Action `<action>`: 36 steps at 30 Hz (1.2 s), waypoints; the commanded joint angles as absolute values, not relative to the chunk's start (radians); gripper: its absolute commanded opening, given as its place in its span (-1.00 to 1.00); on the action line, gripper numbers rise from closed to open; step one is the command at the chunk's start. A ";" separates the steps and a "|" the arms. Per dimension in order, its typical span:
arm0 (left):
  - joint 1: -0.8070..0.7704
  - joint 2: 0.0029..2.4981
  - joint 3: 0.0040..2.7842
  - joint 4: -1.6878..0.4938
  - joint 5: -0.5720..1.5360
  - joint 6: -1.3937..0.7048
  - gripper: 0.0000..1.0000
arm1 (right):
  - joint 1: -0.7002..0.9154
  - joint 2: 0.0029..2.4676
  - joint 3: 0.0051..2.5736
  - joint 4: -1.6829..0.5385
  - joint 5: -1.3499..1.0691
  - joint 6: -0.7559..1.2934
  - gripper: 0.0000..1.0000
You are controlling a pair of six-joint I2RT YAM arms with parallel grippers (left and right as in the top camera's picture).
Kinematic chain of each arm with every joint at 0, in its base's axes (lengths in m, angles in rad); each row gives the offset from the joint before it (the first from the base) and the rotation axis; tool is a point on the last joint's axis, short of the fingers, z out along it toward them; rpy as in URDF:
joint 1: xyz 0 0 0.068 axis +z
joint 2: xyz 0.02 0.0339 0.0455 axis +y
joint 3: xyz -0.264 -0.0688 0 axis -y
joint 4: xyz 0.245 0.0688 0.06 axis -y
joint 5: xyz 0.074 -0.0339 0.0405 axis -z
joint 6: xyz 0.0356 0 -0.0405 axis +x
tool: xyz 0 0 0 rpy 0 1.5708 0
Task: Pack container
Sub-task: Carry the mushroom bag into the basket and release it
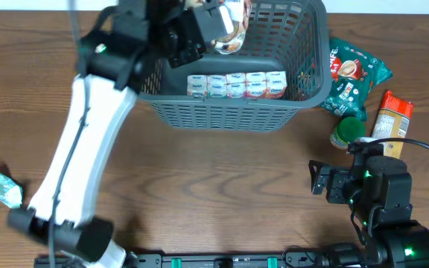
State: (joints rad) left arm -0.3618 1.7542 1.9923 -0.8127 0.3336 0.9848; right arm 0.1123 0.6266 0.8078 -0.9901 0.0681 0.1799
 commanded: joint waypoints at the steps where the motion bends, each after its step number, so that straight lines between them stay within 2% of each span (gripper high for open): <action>1: -0.360 1.857 2.002 -0.822 0.332 1.023 -0.81 | 0.104 0.627 0.821 -0.991 0.078 0.194 0.99; 11: -0.357 2.061 2.001 -0.911 0.328 1.009 -0.66 | 0.104 0.627 0.821 -1.002 0.078 0.194 0.99; 12: -0.357 2.072 2.001 -0.912 0.328 1.008 -0.56 | 0.104 0.627 0.821 -1.004 0.078 0.194 0.99; 15: -0.357 2.085 2.001 -0.920 0.328 1.003 -0.01 | 0.104 0.627 0.821 -1.010 0.078 0.194 0.99; 18: -0.356 2.085 2.001 -0.918 0.328 0.986 0.27 | 0.104 0.627 0.821 -1.010 0.078 0.194 0.99; 20: -0.356 2.083 2.001 -0.918 0.328 0.986 0.75 | 0.104 0.627 0.821 -1.010 0.078 0.194 0.99; 21: -0.356 2.079 2.001 -0.918 0.328 0.986 0.82 | 0.104 0.627 0.821 -1.010 0.078 0.194 0.99; 24: -0.356 2.060 2.001 -0.917 0.311 0.973 0.85 | 0.104 0.627 0.821 -1.010 0.078 0.194 0.99; 30: -0.356 1.945 2.003 -0.858 0.124 0.955 1.00 | 0.104 0.627 0.821 -1.011 0.078 0.194 0.98; 36: -0.331 1.781 2.003 -0.749 0.025 0.914 0.97 | 0.104 0.627 0.821 -1.011 0.078 0.194 0.99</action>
State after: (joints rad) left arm -0.3546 1.8782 1.9903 -0.7673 0.0998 0.9604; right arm 0.1123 0.6266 0.8078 -1.0096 0.0685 0.1795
